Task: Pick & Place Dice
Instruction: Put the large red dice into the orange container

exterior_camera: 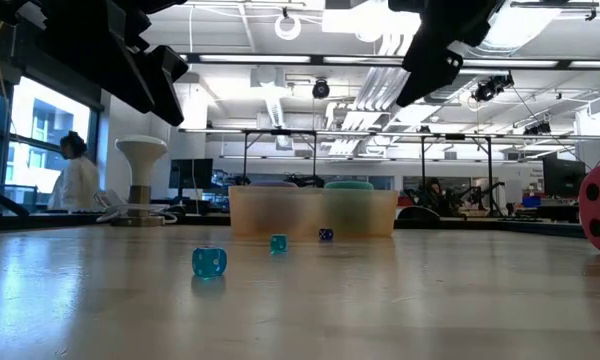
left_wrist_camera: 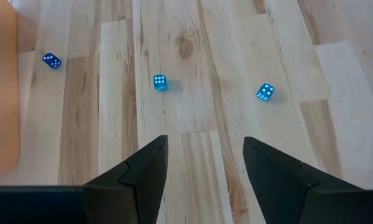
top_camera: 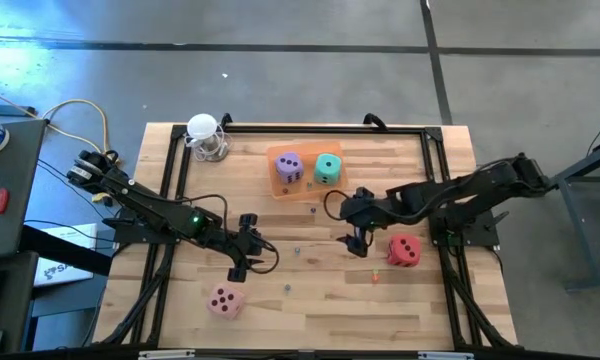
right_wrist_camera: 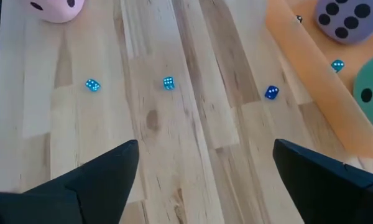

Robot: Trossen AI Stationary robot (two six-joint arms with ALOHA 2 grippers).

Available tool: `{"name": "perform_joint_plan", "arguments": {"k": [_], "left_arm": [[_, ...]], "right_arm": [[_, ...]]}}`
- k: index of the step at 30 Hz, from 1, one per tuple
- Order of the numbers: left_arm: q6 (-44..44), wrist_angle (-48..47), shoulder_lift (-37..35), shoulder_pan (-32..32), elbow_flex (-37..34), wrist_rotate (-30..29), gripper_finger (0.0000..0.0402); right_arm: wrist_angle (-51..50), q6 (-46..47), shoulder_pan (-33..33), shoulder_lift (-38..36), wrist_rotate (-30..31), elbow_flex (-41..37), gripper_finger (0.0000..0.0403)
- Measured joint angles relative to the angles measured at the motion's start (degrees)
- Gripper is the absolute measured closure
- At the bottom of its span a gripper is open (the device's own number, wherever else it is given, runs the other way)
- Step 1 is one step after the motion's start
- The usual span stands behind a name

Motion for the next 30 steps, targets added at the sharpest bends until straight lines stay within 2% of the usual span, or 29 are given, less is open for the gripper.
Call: {"name": "perform_joint_plan", "arguments": {"k": [3,7,11,15,20,30], "left_arm": [[0.0,0.0,0.0,0.0,0.0,0.0,0.0201],[0.0,0.0,0.0,0.0,0.0,0.0,0.0201],[0.0,0.0,0.0,0.0,0.0,0.0,0.0201],[0.0,0.0,0.0,0.0,0.0,0.0,0.0201],[0.0,0.0,0.0,0.0,0.0,0.0,0.0201],[0.0,0.0,0.0,0.0,0.0,0.0,0.0201]], "right_arm": [[-0.7,-0.4,0.0,-0.4,1.2,0.0,0.0026],[-6.6,0.8,0.7,-3.1,4.7,0.0,0.0017],[-14.9,8.5,3.7,-5.6,5.6,0.1,0.0016],[-24.5,14.6,8.7,-6.7,7.5,0.0,0.0016],[-34.8,17.8,16.4,-6.5,7.2,0.0,0.0017],[-48.2,32.0,26.7,-6.8,9.6,0.0,0.0017]]}}
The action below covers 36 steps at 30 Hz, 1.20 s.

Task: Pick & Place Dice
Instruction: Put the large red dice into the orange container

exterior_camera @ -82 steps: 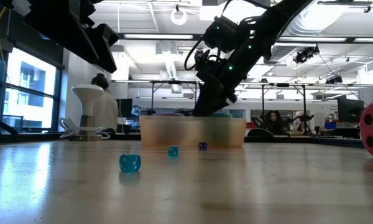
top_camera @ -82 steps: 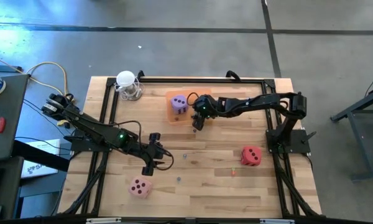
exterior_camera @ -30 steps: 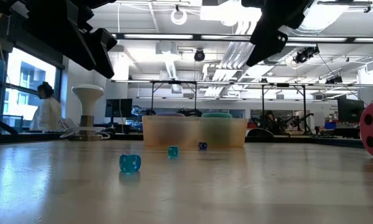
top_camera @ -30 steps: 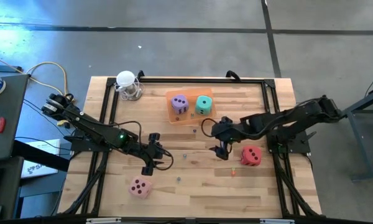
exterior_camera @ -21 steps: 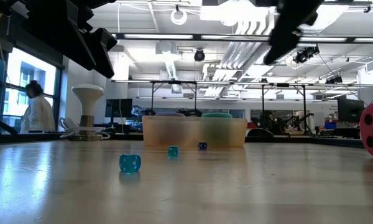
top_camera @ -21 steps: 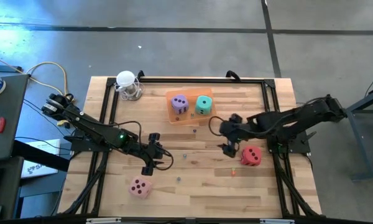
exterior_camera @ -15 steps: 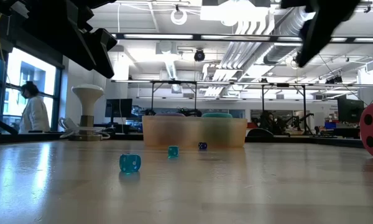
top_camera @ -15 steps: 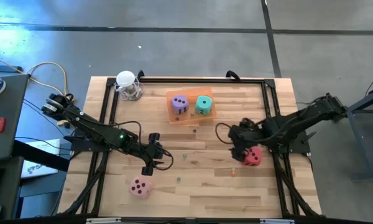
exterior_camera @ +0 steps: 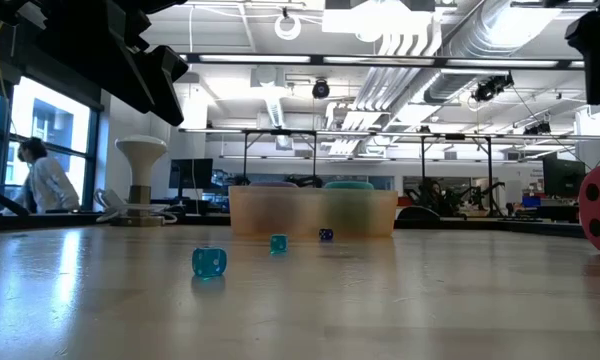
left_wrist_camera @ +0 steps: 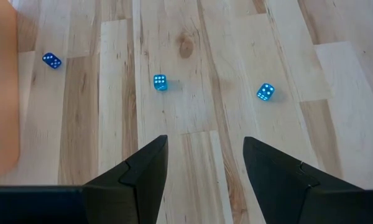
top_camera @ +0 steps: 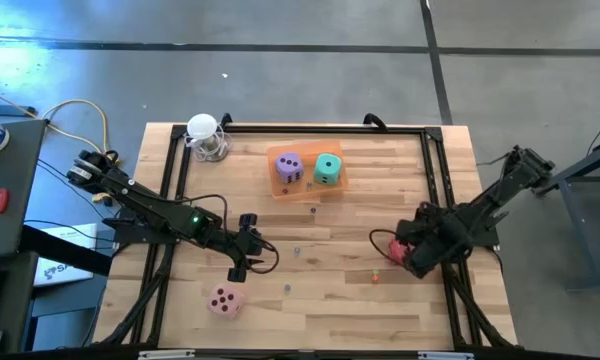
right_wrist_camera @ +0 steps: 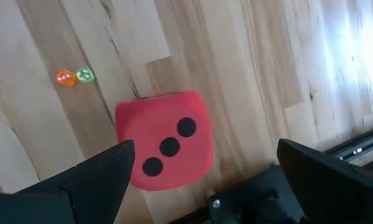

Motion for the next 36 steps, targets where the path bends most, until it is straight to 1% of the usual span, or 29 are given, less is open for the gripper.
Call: {"name": "perform_joint_plan", "arguments": {"k": [3,11,16,21,24,31,36], "left_arm": [[0.0,0.0,0.0,0.0,0.0,0.0,0.0201],[0.0,0.0,0.0,0.0,0.0,0.0,0.0201],[0.0,0.0,0.0,0.0,0.0,0.0,0.0201],[0.0,0.0,0.0,0.0,0.0,0.0,0.0201],[0.0,0.0,0.0,0.0,0.0,0.0,0.0201],[0.0,0.0,0.0,0.0,0.0,0.0,0.0201],[0.0,0.1,0.0,0.0,0.0,0.0,0.0201]], "right_arm": [[0.3,1.5,1.7,0.0,-0.6,0.0,0.0017],[2.6,1.1,6.2,0.0,-0.6,-0.2,0.0017],[3.4,1.5,7.6,0.0,-0.7,-3.5,0.0017],[6.5,1.3,7.7,-0.1,-0.9,-6.7,0.0017],[8.9,-0.3,7.3,-0.8,-0.8,-8.2,0.0017],[15.3,-0.3,7.1,-5.6,-1.6,-13.5,0.0017],[17.4,-0.5,5.3,-8.0,-2.3,-16.1,0.0017]]}}
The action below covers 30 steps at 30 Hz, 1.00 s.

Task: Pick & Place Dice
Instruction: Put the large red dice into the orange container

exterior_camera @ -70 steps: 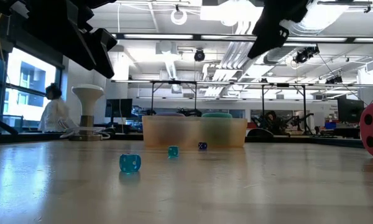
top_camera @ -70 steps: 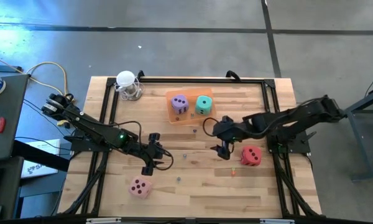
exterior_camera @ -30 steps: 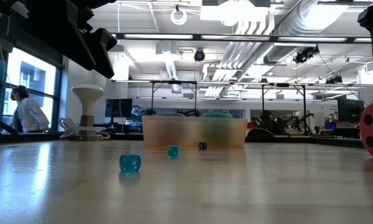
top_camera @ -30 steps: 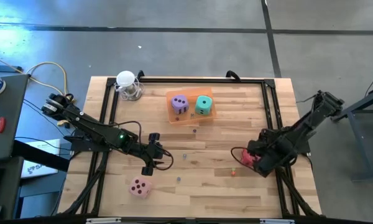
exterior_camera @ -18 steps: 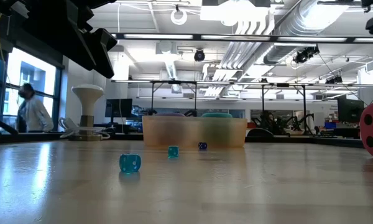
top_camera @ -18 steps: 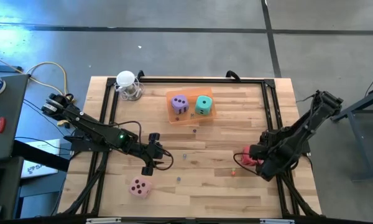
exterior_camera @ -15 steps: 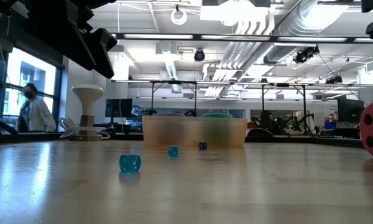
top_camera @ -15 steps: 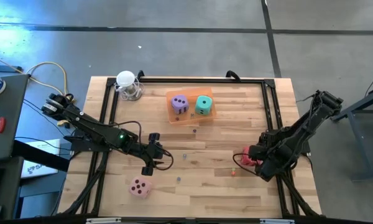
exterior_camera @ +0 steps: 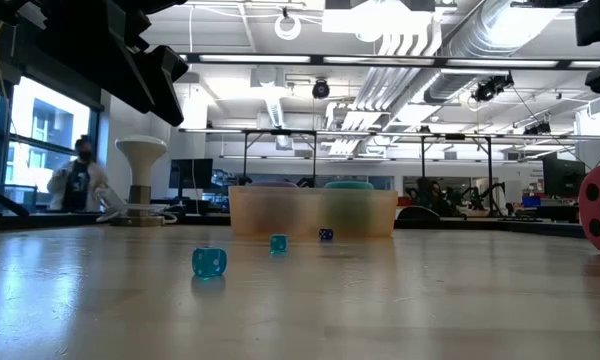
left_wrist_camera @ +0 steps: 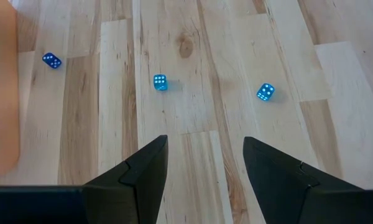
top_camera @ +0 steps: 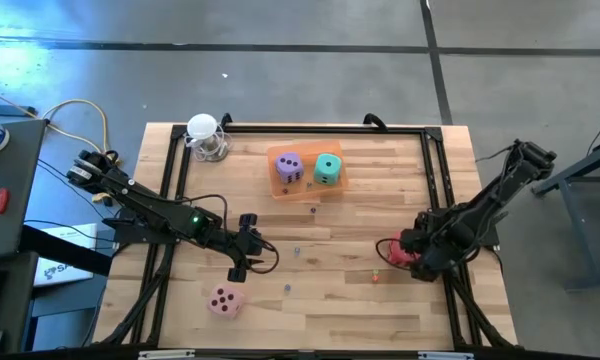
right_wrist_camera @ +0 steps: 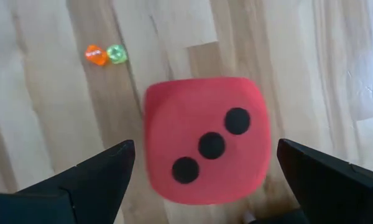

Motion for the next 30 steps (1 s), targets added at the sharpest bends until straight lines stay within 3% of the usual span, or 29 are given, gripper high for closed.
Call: {"name": "perform_joint_plan", "arguments": {"k": [15,30], "left_arm": [[0.1,0.6,0.0,0.0,0.0,0.0,0.0201],[0.0,0.6,0.0,0.0,0.0,0.0,0.0201]], "right_arm": [[3.6,-7.1,-6.2,0.0,-1.9,-1.8,0.0017],[7.4,-2.5,-6.2,-0.2,-5.6,-5.4,0.0017]]}}
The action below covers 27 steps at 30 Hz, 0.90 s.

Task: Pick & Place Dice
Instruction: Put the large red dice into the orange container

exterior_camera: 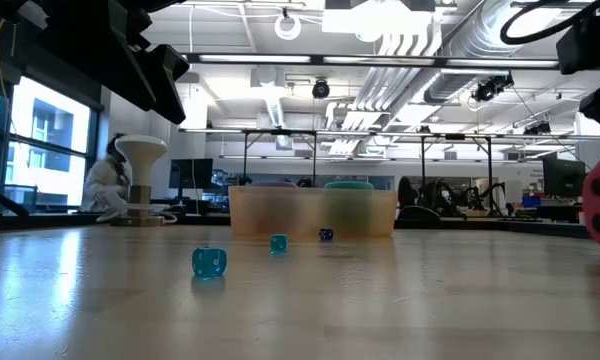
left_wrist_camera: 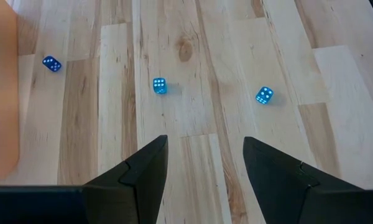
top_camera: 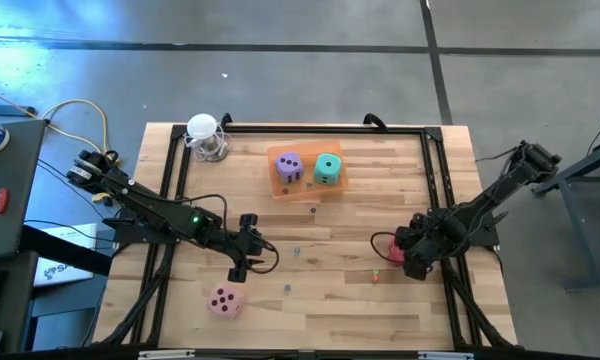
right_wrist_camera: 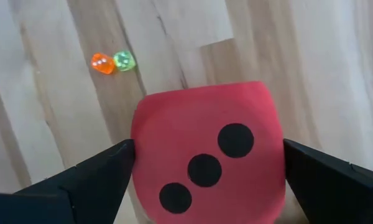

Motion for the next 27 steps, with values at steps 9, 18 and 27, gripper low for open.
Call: {"name": "perform_joint_plan", "arguments": {"k": [9,18,27], "left_arm": [[0.0,0.3,0.0,0.0,0.0,0.0,0.0201],[0.0,0.3,0.0,0.0,0.0,0.0,0.0201],[0.3,0.2,0.0,0.0,0.0,0.0,0.0201]], "right_arm": [[3.7,-0.9,0.0,-0.1,-0.5,-2.7,0.0017],[4.4,-0.1,0.0,0.1,1.7,-3.0,0.0017],[8.2,0.5,0.0,0.2,6.3,-3.1,0.0017]]}}
